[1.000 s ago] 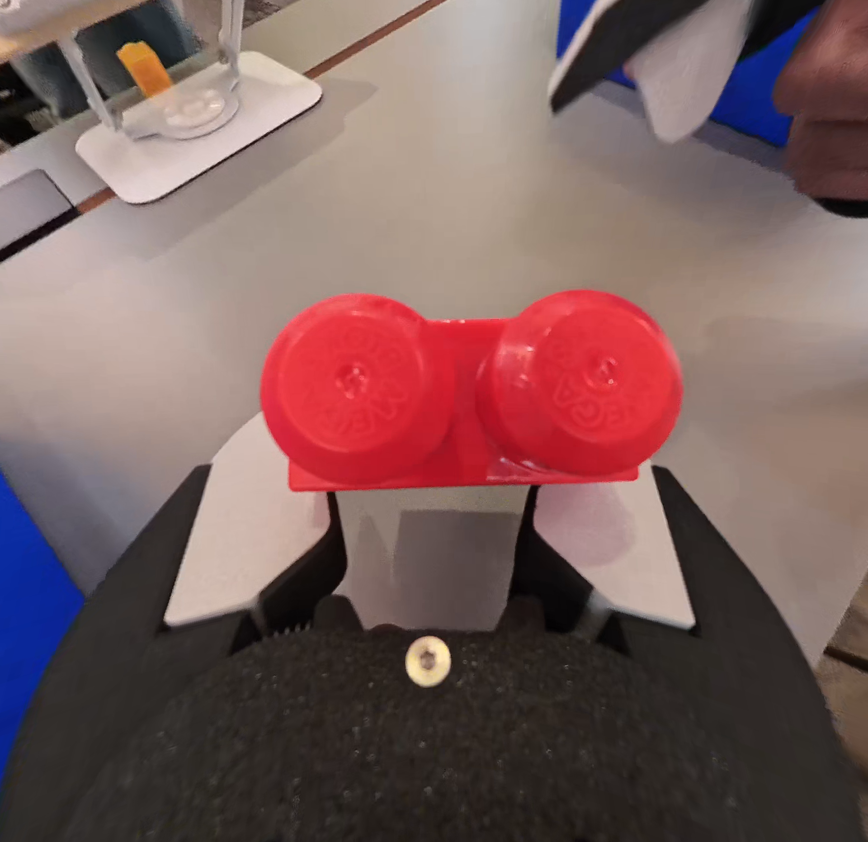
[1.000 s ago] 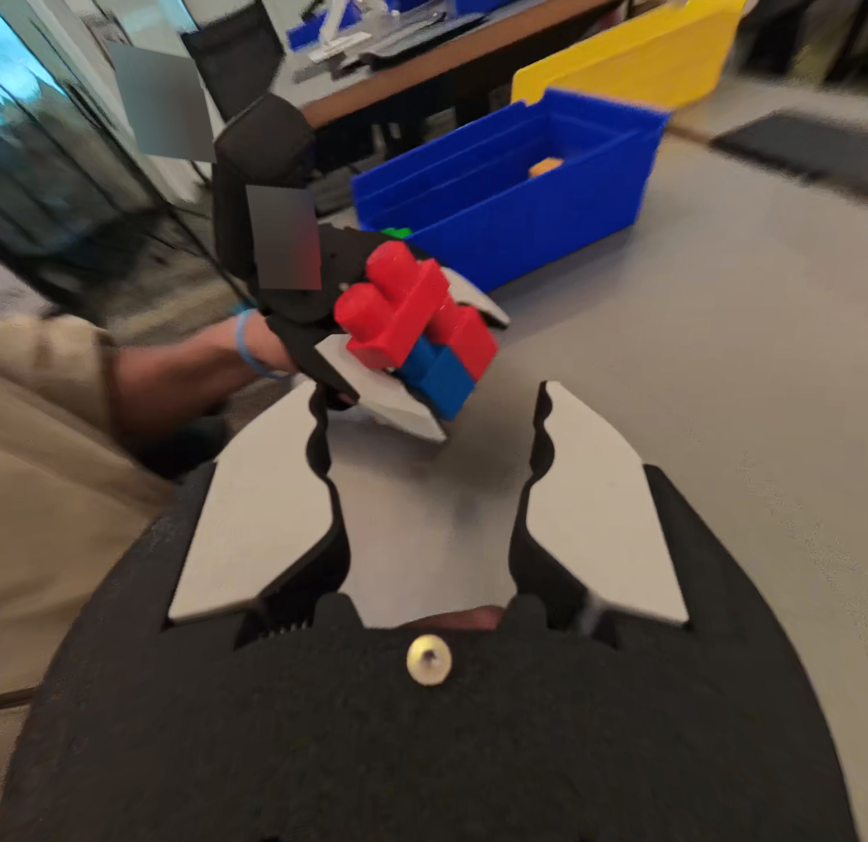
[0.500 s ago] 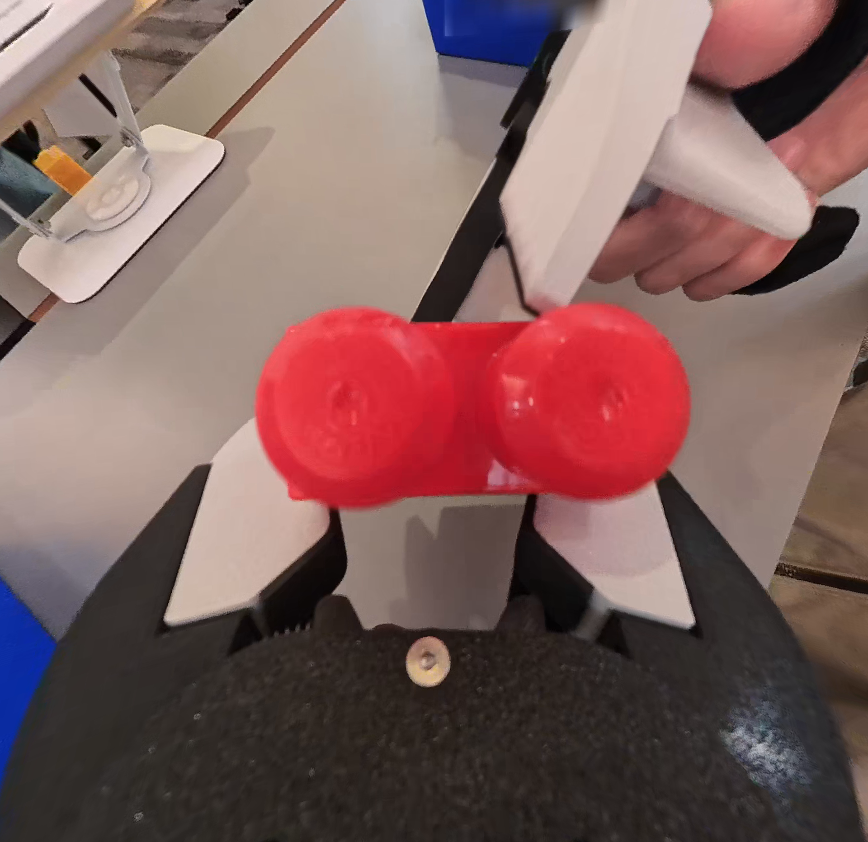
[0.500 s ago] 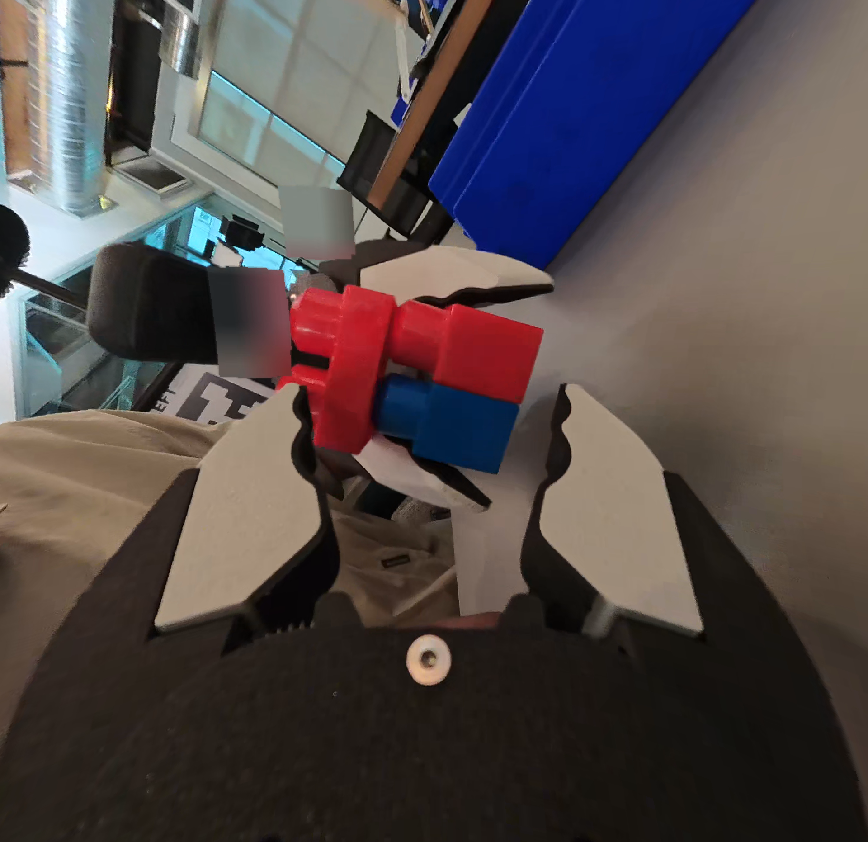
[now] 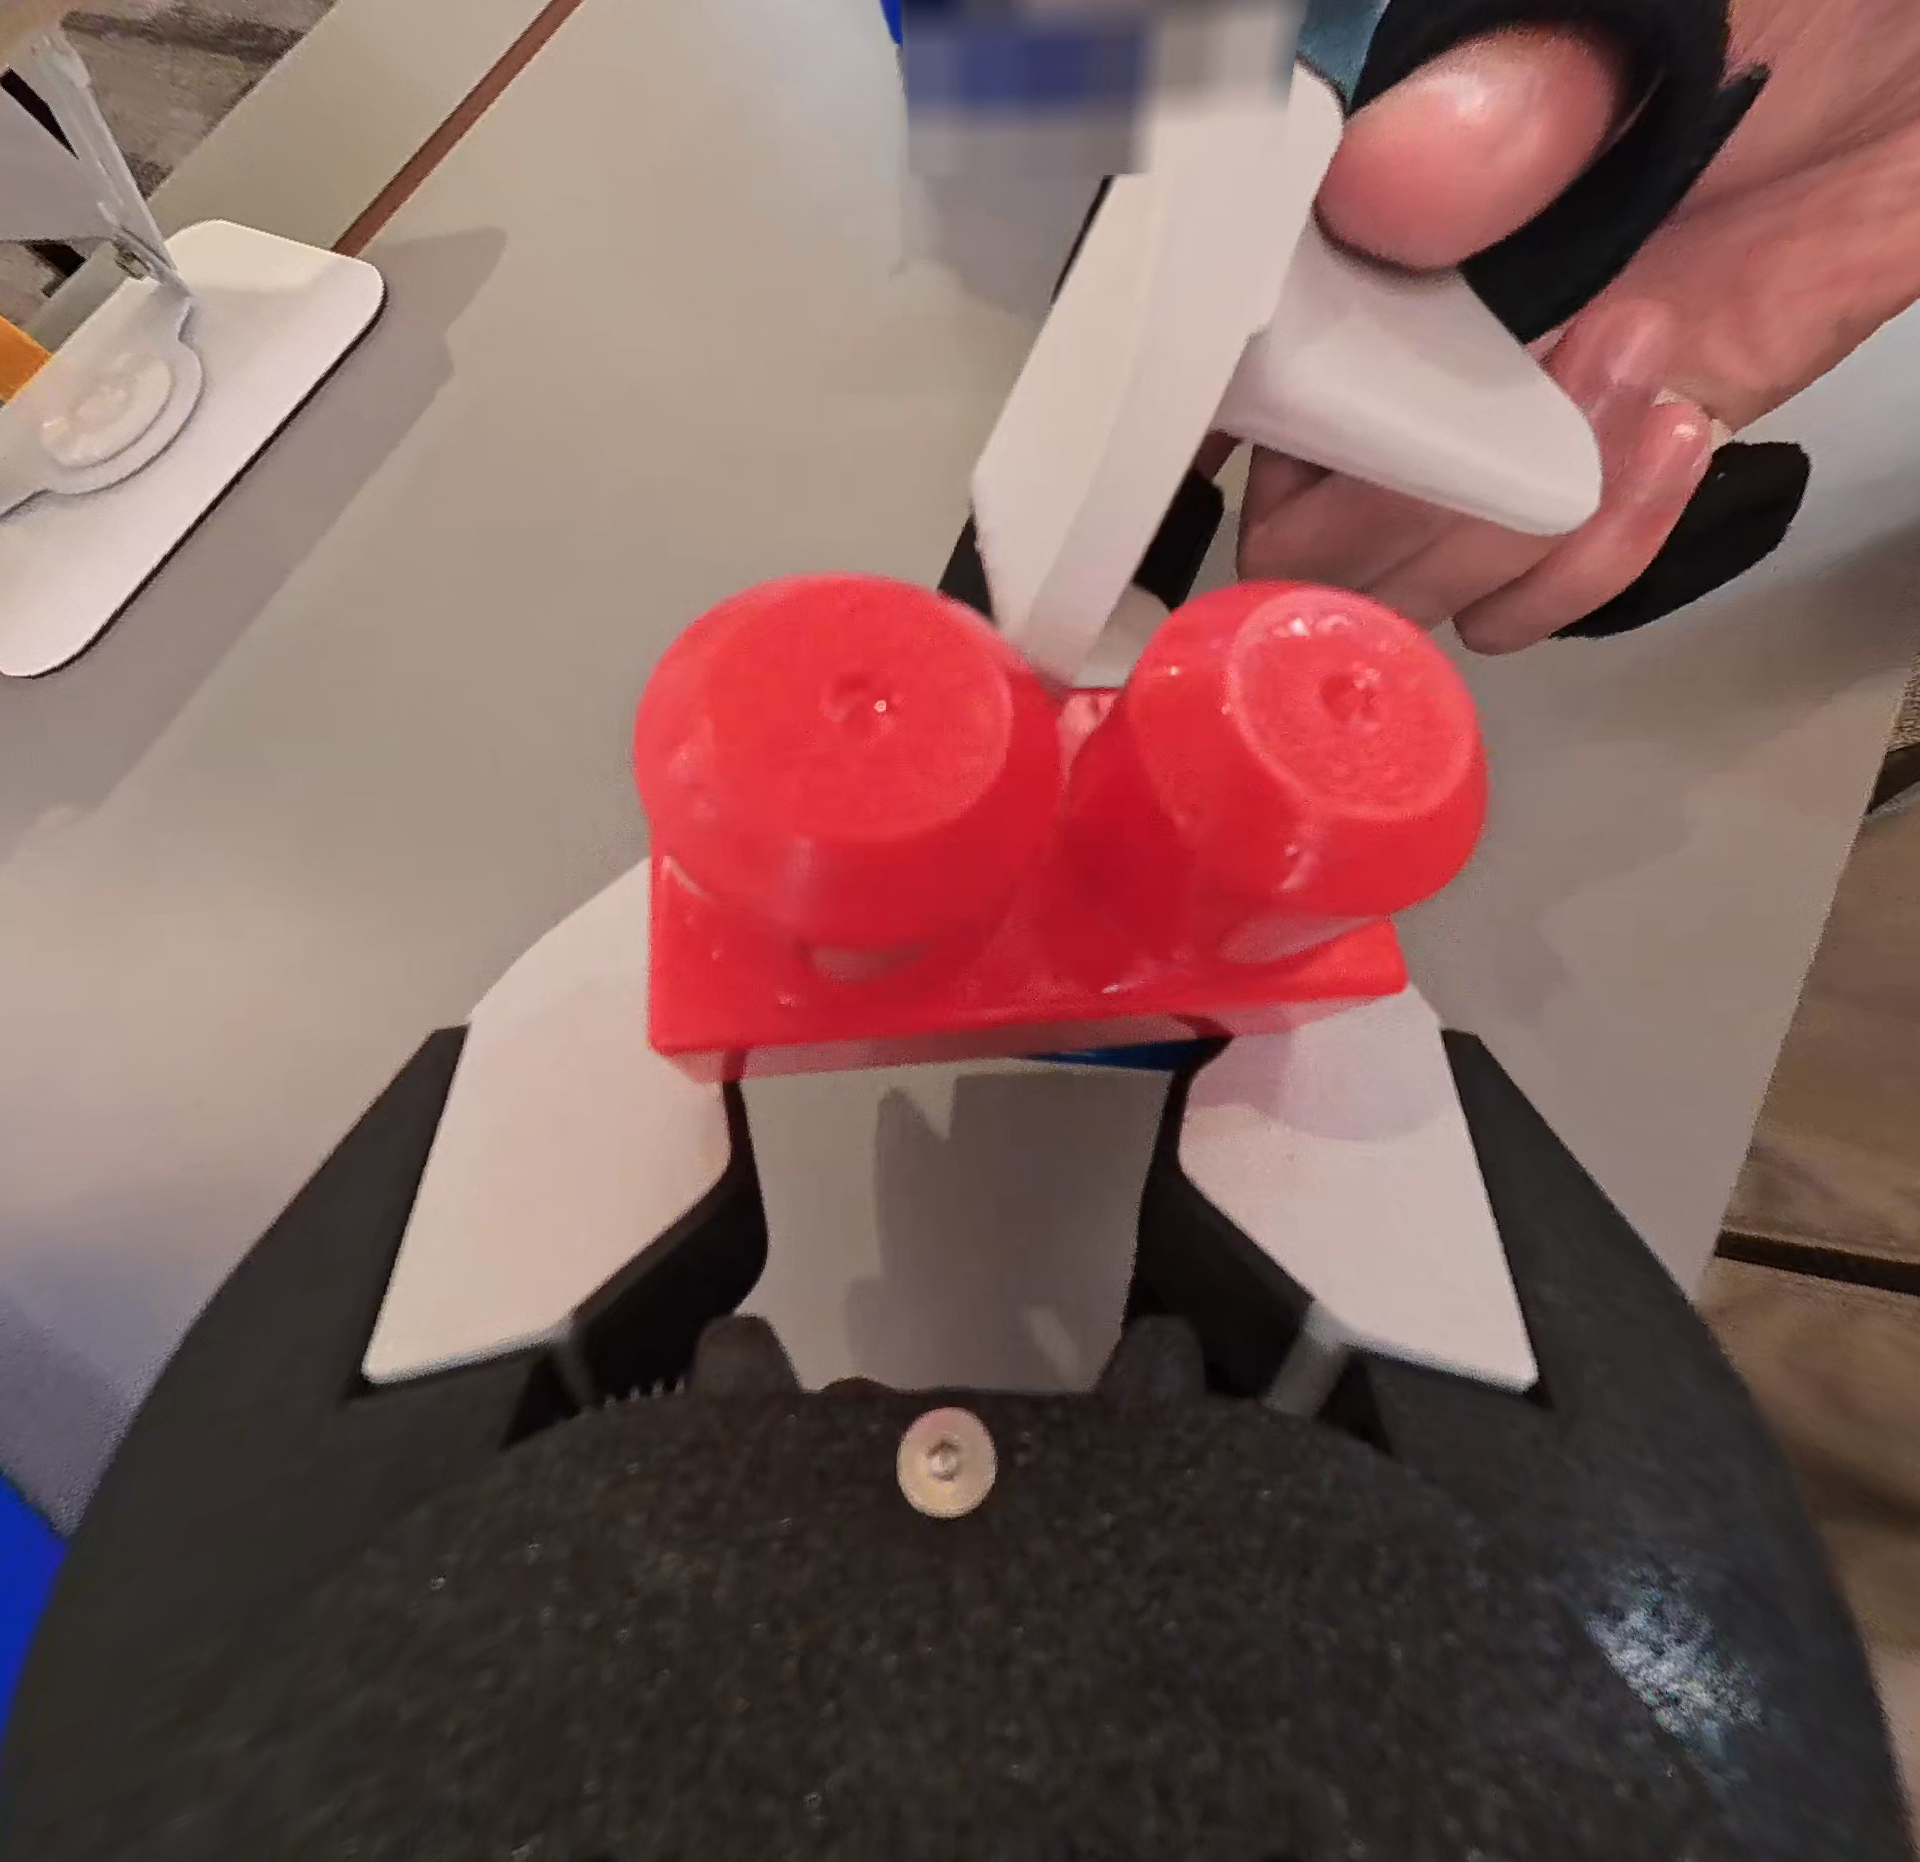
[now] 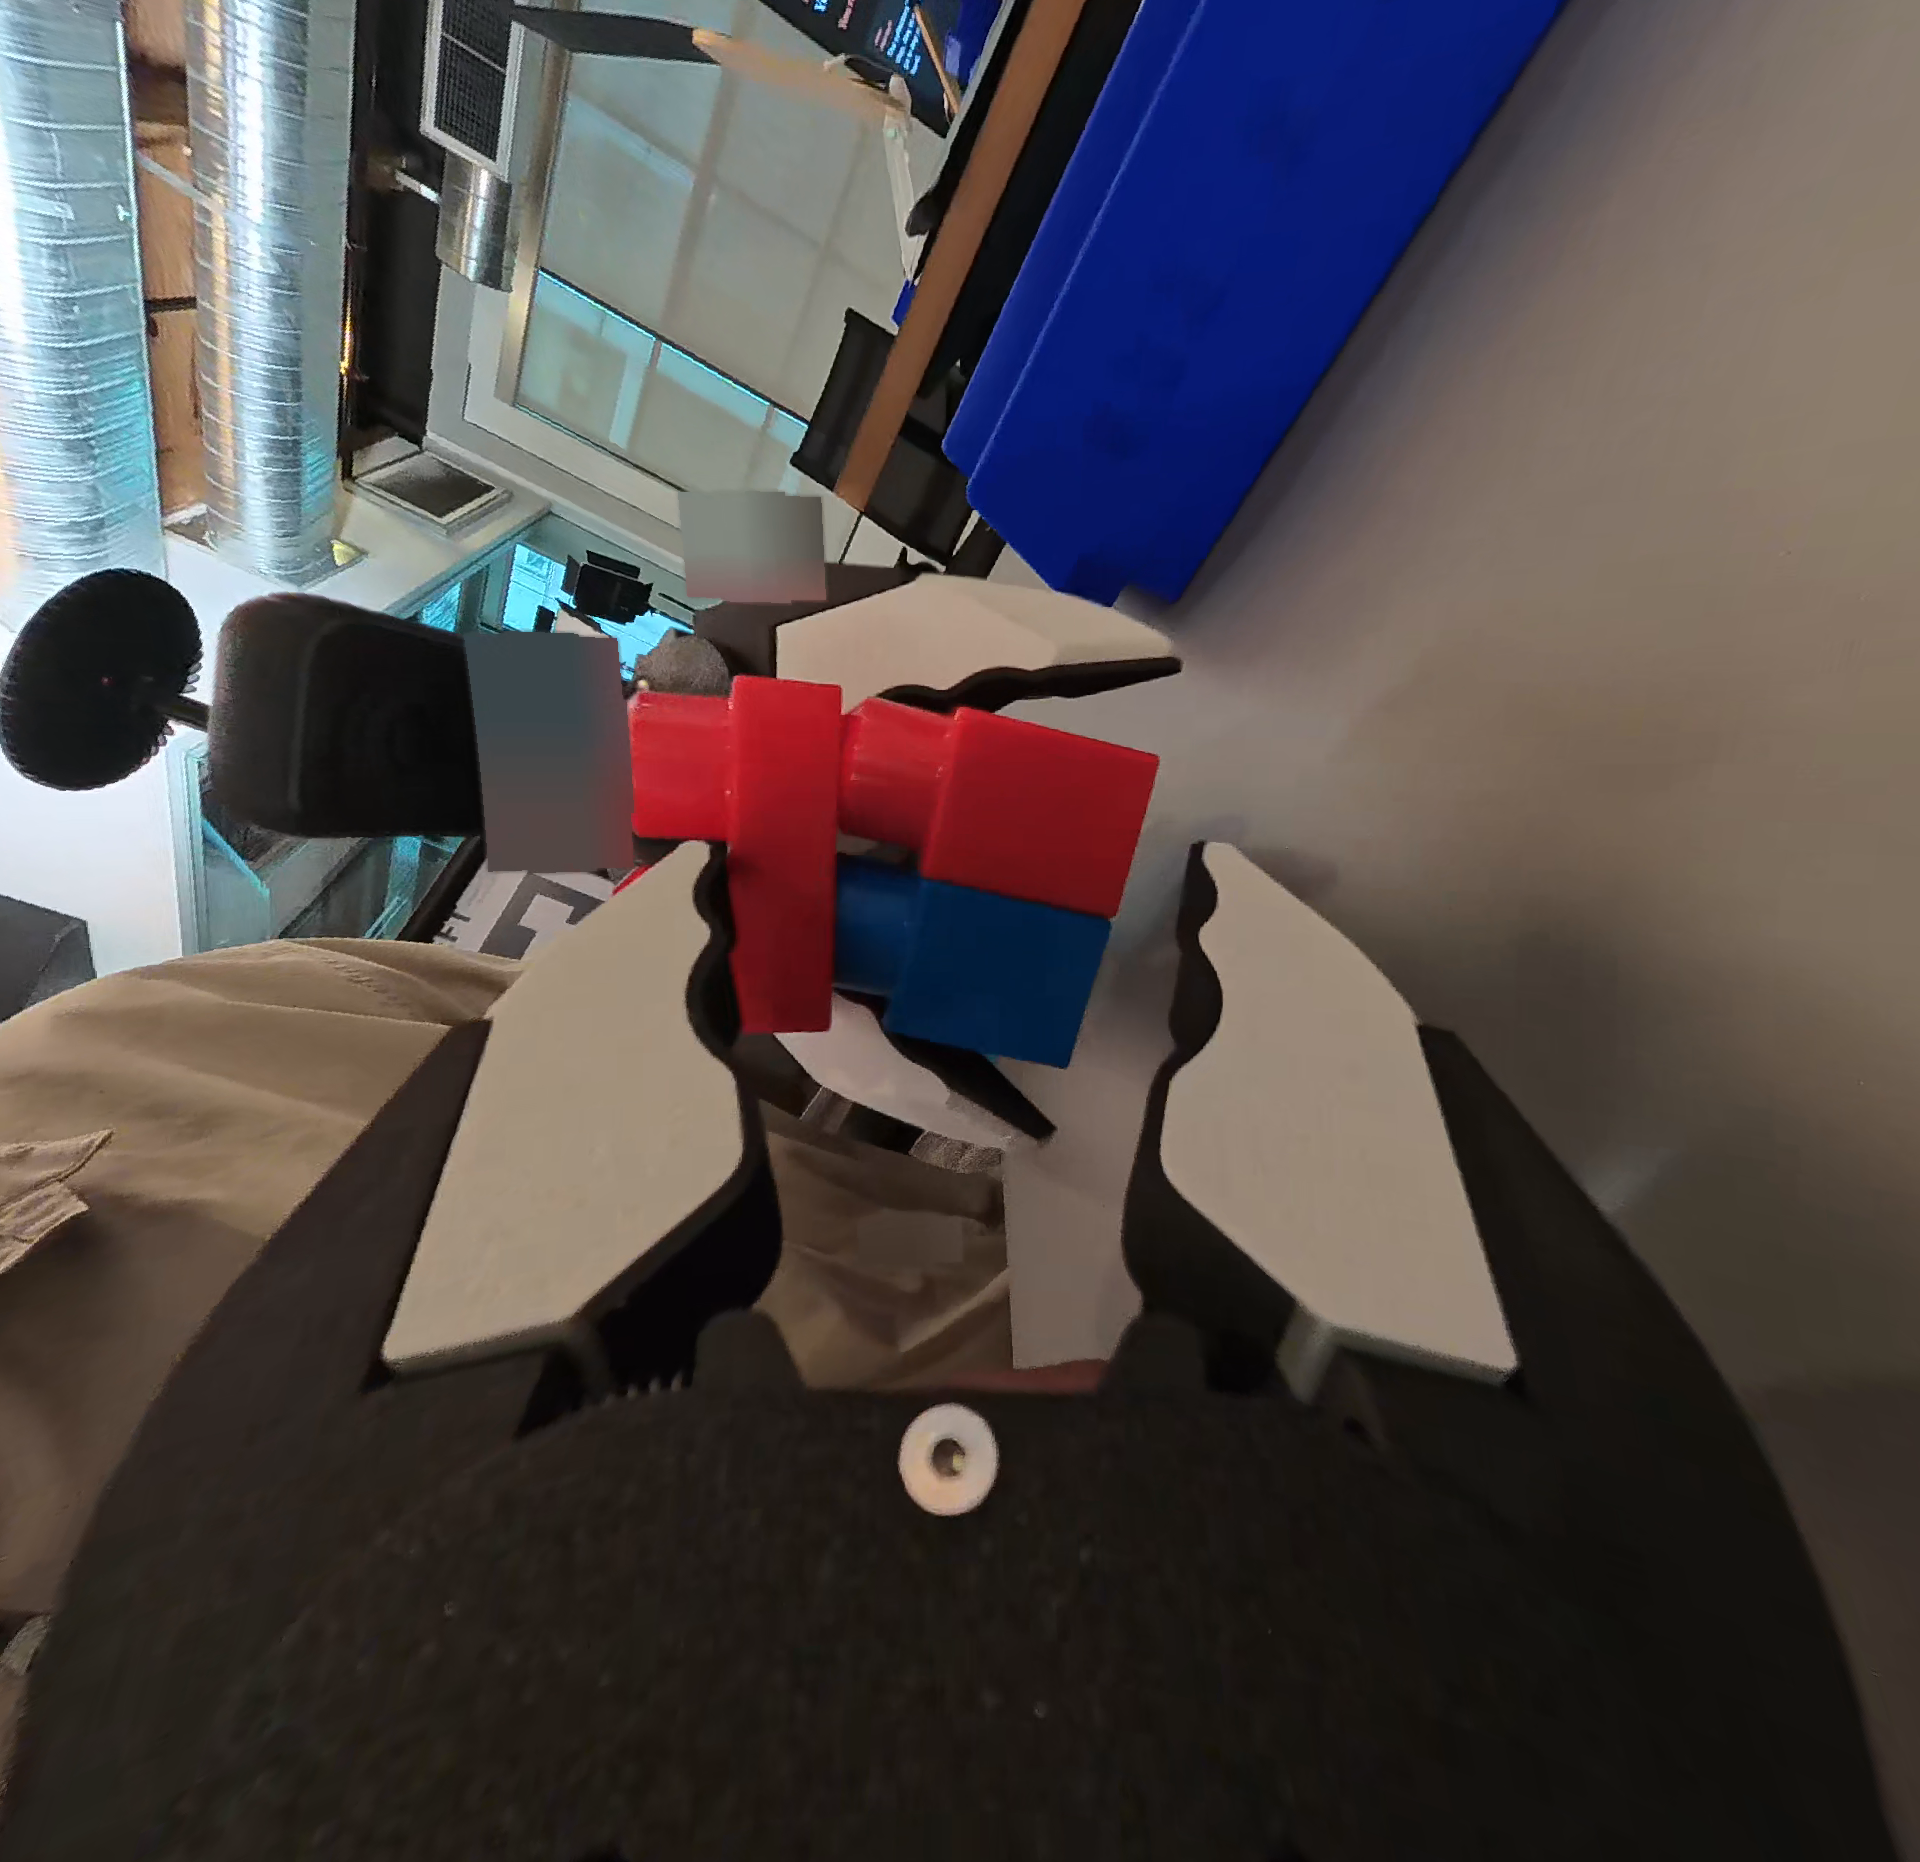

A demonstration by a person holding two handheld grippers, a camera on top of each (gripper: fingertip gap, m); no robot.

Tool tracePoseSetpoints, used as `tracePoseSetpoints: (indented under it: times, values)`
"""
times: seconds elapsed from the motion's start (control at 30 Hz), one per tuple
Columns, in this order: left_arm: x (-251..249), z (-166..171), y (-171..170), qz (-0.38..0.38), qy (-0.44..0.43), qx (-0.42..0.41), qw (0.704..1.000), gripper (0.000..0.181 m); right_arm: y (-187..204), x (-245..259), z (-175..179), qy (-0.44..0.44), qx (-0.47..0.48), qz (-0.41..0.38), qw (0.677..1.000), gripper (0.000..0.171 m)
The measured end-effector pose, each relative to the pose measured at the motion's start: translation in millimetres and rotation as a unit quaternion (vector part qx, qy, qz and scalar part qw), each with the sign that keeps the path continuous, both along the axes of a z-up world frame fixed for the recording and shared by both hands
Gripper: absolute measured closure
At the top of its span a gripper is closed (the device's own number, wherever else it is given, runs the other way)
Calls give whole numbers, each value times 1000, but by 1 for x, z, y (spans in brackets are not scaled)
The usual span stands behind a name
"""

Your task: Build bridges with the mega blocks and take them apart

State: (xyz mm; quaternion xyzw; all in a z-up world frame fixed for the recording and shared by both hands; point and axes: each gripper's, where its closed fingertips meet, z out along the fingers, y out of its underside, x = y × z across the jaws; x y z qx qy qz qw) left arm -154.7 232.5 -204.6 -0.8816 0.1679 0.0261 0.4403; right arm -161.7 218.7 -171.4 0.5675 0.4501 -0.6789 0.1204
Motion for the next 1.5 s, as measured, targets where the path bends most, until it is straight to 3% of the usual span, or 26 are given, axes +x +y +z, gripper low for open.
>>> tracePoseSetpoints:
  times: [0.2, 0.4, 0.53, 0.6, 0.77, 0.9, 1.0, 1.27, 1.4, 1.5]
  values:
    - [-1, -3, 5, 0, -13, -2, 1000, 92, 17, 3, 19, 32, 0, -19, 999, 88]
    - [-5, -7, 9, 13, -33, 3, 999, 92, 25, 10, 20, 63, 105, -59, 991, 94]
    - [-7, -21, 13, 27, -9, -9, 1000, 92, 15, 5, 5, 46, 127, -51, 990, 133]
    - [-6, -23, 15, 32, -15, -11, 999, 92, 13, 2, -1, 39, 139, -52, 988, 137]
    - [-14, -26, 16, 49, -4, -15, 999, 92, 21, -6, -3, 17, 179, -73, 981, 138]
    - [-22, -27, 14, 61, 23, -5, 998, 92, 28, -19, 16, 3, 118, -101, 988, 138]
    - [-30, -25, 17, 95, 43, 6, 995, 92, 21, -34, 17, -17, 126, -119, 985, 138]
    - [-36, -21, 22, 151, -60, 25, 986, 92, 10, -54, 14, -4, 269, -170, 948, 138]
    - [-39, -25, 23, 165, -45, 23, 985, 92, 9, -61, 6, -14, 348, -193, 917, 138]
    - [-40, -23, 22, 170, -66, 32, 983, 92, 7, -64, 7, -13, 363, -192, 912, 138]
